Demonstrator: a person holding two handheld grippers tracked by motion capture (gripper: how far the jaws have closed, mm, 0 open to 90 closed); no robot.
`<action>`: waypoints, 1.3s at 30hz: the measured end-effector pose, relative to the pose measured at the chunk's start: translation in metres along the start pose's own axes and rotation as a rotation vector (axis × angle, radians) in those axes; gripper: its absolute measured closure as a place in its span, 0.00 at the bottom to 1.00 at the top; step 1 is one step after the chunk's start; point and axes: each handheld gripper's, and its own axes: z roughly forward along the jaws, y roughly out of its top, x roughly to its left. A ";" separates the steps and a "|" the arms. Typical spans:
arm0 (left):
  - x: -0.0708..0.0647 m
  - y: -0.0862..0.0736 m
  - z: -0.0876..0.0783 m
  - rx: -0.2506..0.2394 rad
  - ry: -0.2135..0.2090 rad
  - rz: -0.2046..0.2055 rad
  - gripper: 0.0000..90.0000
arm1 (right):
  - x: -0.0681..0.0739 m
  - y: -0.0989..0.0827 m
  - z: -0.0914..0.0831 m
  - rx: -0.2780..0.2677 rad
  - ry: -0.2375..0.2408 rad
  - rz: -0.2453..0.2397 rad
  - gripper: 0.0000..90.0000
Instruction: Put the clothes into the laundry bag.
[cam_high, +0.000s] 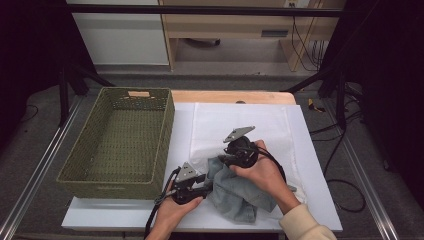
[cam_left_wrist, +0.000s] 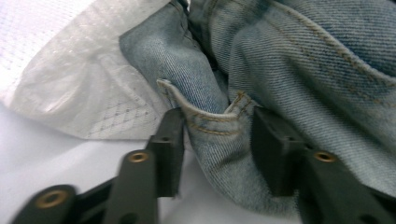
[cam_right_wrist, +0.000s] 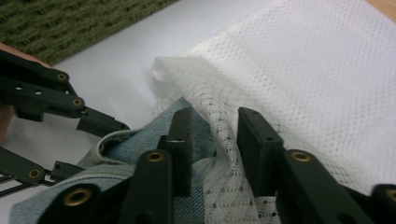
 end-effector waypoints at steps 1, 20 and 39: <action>-0.002 0.002 0.003 0.002 -0.001 -0.001 0.75 | -0.001 0.000 0.003 0.006 -0.001 -0.002 0.86; -0.016 0.025 0.013 -0.055 -0.024 0.040 0.93 | 0.001 0.015 -0.011 -0.057 0.120 0.074 0.99; 0.000 0.032 0.023 -0.092 0.080 0.035 0.85 | 0.005 0.004 -0.014 -0.078 0.147 0.110 0.87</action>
